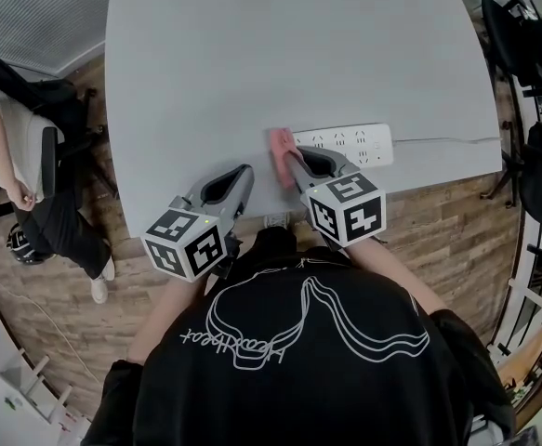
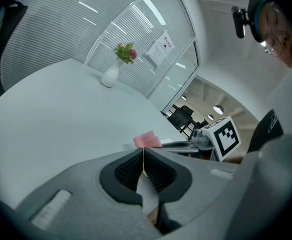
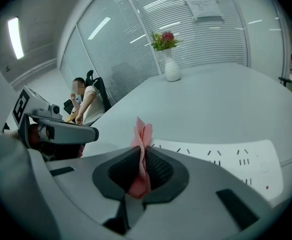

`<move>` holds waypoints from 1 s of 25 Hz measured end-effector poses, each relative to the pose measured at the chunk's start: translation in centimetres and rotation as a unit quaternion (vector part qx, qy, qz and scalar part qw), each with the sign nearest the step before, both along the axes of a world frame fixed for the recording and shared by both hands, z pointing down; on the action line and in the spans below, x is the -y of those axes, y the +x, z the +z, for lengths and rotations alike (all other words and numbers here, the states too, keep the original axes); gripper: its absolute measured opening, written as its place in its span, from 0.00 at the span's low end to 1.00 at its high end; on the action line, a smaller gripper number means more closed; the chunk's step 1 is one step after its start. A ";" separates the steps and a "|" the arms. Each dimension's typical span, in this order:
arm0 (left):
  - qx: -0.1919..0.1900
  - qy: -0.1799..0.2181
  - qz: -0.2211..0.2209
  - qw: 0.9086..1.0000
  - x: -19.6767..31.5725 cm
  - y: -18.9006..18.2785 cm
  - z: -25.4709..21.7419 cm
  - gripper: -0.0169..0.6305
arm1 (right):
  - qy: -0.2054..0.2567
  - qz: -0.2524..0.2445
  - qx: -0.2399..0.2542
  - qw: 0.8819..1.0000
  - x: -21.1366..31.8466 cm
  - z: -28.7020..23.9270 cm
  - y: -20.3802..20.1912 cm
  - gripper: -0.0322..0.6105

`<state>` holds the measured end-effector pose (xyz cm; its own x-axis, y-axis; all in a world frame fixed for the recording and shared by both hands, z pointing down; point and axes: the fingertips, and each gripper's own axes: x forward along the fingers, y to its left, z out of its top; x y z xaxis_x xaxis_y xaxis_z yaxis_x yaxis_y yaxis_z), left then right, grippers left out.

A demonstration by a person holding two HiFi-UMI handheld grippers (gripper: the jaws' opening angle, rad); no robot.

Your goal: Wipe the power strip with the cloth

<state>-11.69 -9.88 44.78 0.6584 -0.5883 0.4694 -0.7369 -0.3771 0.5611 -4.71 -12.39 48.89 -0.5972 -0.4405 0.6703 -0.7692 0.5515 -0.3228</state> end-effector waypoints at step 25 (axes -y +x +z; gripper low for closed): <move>-0.002 -0.004 0.021 1.000 -0.2 1.5 0.2 0.05 | 0.032 0.066 -0.053 0.996 0.5 0.0 7.6 0.11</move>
